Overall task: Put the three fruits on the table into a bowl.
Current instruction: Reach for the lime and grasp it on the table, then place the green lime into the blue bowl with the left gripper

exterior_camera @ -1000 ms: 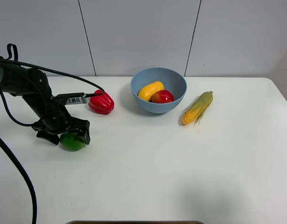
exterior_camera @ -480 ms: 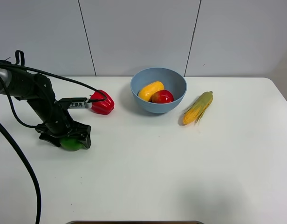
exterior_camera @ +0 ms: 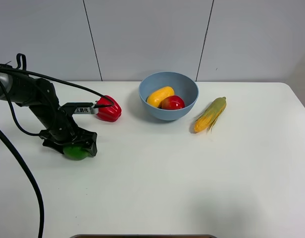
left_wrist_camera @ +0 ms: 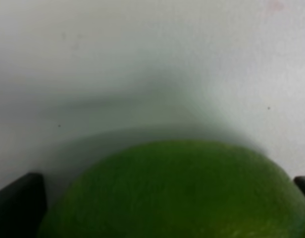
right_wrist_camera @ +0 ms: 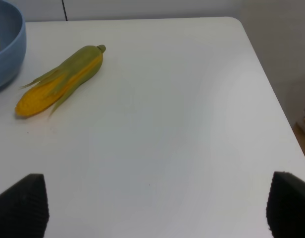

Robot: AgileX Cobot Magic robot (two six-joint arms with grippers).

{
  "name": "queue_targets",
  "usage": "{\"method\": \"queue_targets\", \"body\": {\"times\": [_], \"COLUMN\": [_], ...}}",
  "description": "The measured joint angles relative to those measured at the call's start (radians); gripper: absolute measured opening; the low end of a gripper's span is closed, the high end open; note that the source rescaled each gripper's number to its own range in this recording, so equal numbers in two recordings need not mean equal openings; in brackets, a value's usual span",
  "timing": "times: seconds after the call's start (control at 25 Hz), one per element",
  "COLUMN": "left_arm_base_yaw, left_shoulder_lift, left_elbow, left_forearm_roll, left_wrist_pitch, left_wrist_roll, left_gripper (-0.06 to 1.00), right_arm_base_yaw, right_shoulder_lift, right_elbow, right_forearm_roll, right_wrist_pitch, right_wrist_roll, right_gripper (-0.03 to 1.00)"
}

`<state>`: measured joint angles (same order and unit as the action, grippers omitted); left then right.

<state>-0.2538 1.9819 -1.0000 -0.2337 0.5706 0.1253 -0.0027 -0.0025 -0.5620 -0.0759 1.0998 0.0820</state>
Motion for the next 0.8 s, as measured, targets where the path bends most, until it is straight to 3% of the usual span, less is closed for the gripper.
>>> {"method": "queue_targets", "body": {"times": [0.04,0.24,0.28,0.8], "left_arm_base_yaw": [0.000,0.000,0.000,0.000], "left_shoulder_lift": [0.000,0.000,0.000,0.000], "left_elbow": [0.000,0.000,0.000,0.000], "left_forearm_roll": [0.001,0.007,0.006,0.006], "left_wrist_pitch": [0.000,0.003,0.003,0.008], "left_wrist_roll": [0.000,0.004,0.006,0.007], "left_gripper": [0.89,0.14,0.04,0.01], "right_arm_base_yaw": [0.000,0.000,0.000,0.000], "right_shoulder_lift": [0.000,0.000,0.000,0.000], "right_elbow": [0.000,0.000,0.000,0.000], "right_forearm_roll": [0.000,0.000,0.000,0.000], "right_wrist_pitch": [0.000,0.000,0.000,0.000], "right_wrist_roll": [0.000,0.000,0.000,0.000], "right_gripper": [0.69,0.69,0.69,0.69]}}
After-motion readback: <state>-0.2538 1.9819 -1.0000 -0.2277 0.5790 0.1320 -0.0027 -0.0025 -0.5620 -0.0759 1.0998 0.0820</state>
